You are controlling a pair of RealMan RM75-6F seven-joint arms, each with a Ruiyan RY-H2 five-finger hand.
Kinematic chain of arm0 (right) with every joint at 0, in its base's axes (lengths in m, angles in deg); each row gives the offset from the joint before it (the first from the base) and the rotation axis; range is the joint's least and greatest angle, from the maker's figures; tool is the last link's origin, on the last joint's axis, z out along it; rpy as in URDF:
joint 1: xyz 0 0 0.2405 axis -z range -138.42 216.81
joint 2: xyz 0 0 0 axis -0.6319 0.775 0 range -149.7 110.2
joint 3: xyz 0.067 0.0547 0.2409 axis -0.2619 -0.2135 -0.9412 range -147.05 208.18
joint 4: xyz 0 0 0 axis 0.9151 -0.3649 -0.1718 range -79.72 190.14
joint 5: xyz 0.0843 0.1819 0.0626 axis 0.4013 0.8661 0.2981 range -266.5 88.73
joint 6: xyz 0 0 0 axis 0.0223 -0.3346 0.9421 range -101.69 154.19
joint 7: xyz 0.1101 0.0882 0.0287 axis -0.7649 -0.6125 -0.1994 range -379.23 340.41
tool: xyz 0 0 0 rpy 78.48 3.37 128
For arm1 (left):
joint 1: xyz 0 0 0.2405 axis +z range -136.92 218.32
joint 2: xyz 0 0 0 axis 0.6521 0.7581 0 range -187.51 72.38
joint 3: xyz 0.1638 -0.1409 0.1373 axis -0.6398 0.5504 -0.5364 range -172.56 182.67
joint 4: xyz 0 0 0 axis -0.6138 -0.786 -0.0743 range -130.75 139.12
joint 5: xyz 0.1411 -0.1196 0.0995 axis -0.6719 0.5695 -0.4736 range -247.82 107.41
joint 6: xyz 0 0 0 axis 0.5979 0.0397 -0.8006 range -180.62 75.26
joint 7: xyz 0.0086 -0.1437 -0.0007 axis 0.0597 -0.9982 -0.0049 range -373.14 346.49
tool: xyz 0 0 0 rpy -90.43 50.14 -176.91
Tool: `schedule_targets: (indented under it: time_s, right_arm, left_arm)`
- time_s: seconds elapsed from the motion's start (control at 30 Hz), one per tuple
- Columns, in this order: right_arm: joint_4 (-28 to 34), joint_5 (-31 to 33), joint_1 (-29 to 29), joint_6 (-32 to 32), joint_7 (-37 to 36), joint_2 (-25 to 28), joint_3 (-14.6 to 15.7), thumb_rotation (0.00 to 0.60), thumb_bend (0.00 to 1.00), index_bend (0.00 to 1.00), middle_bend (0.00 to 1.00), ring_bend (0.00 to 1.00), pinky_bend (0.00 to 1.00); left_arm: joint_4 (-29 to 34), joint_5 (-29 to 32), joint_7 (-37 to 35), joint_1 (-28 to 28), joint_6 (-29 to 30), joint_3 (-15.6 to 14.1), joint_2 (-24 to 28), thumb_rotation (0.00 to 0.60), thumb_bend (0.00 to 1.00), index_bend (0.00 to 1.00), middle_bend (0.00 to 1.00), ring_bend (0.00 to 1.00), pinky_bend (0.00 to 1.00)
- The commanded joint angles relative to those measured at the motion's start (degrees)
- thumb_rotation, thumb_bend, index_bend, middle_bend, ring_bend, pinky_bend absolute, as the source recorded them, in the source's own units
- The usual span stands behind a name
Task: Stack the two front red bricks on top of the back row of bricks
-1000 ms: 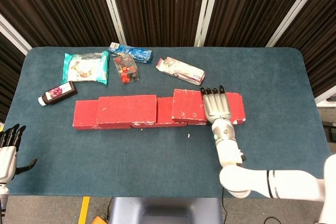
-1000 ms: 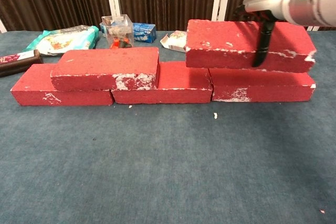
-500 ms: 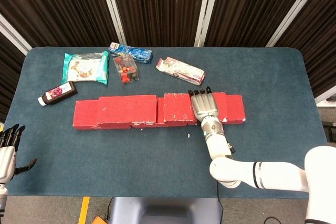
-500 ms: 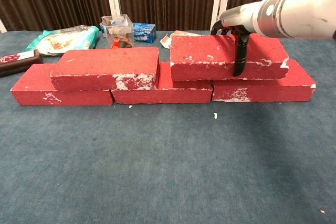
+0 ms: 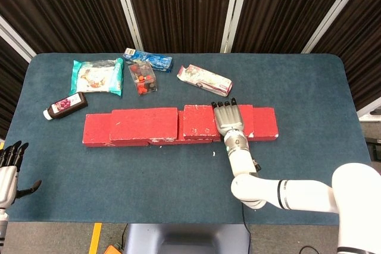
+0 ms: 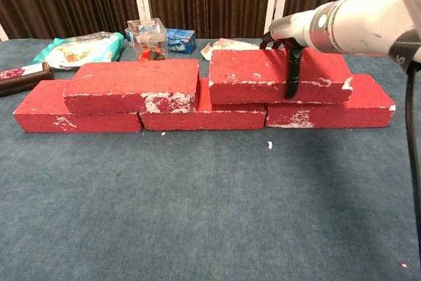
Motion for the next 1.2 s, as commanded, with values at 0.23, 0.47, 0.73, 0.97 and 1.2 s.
schedule_targets:
  time_s: [0.23,0.47,0.73,0.97,1.2]
  right_arm:
    - [-2.3,-0.1,-1.2,-1.0,-1.2,-1.8,0.8,0.6,0.02,0.23,0.32,0.25,0.0]
    - [-3.8,0.2,-2.0,-1.4,-1.8,-2.8,1.0,0.6,0.02,0.23,0.32,0.25,0.0]
    - [-4.2,0.4,-2.8,-1.2,-1.9,-3.5,1.2,0.6,0.02,0.23,0.32,0.25,0.0]
    - [-4.4,0.5,-3.0,-1.0,-2.0,-3.7,1.2,0.6,0.02,0.23,0.32,0.22,0.0]
    - [-4.7,0.6,-3.2,-0.8,-2.1,-3.7,1.4,0.6,0.02,0.23,0.28,0.19,0.0]
  left_arm:
    - [0.1,0.3,-0.1,0.0,-0.2,0.1,0.0,0.6,0.2,0.0,0.0,0.0,0.0]
    - [0.0,0.5,-0.5,0.0,-0.3,0.2,0.2,0.6,0.2,0.0,0.0,0.0,0.0]
    - [-0.1,0.5,-0.8,0.0,-0.3,0.2,0.3,0.6,0.2,0.0,0.0,0.0,0.0]
    - [-0.1,0.6,-0.9,0.1,-0.3,0.3,0.4,0.6,0.2,0.0,0.0,0.0,0.0]
    - [0.1,0.7,-0.6,0.0,-0.4,0.2,0.3,0.6,0.2,0.0,0.0,0.0,0.0]
